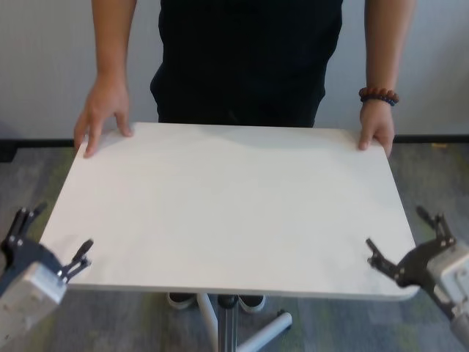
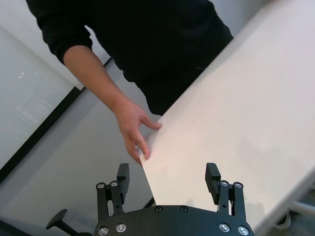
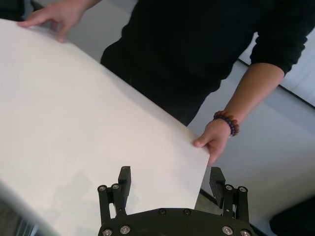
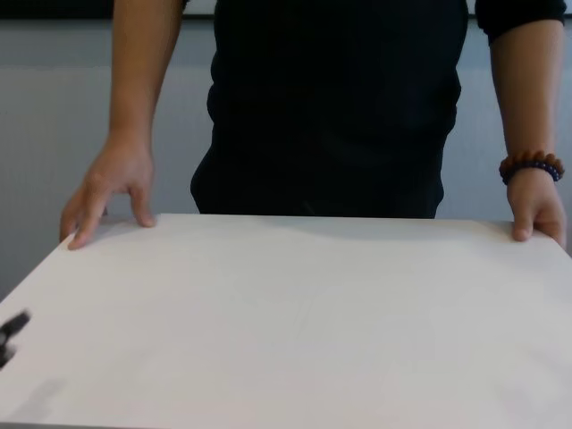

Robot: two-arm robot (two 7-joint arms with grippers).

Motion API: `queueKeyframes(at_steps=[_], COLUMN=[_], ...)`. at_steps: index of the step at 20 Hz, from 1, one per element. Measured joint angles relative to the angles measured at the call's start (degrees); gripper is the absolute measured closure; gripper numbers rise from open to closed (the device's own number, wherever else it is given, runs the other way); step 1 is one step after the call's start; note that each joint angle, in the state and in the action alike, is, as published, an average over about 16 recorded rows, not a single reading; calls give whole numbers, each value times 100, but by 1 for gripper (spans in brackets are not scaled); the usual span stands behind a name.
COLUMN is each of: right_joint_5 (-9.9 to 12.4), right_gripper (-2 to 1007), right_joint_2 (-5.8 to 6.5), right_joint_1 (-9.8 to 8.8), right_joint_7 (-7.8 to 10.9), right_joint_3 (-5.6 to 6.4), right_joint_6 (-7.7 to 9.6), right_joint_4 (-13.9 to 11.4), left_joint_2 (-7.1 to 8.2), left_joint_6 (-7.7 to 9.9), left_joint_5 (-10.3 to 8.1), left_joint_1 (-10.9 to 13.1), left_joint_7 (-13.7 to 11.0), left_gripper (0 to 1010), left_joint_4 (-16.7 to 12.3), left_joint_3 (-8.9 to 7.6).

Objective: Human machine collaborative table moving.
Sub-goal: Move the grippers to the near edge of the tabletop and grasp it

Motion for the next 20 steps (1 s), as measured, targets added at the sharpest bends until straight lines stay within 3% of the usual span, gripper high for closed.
queueKeyframes(at_steps=[5, 9, 15, 20], right_joint_5=[-310, -549, -843, -1046], right_gripper=[2, 2, 2, 2], right_joint_2=[176, 244, 250, 198], right_joint_1=[-531, -782, -918, -906], right_joint_7=[-159, -212, -201, -132], right_joint_3=[10, -17, -73, -128], right_joint_6=[54, 141, 324, 499], right_joint_4=[-313, -430, -466, -428], left_joint_2=[236, 301, 285, 204], left_joint_6=[4, 51, 197, 396], left_joint_5=[324, 631, 1215, 1774], left_joint_1=[580, 868, 1086, 1092], left_joint_7=[264, 430, 648, 742], left_gripper=[13, 13, 13, 13], left_joint_4=[-230, -280, -246, -162], left_joint_3=[-99, -105, -26, 96])
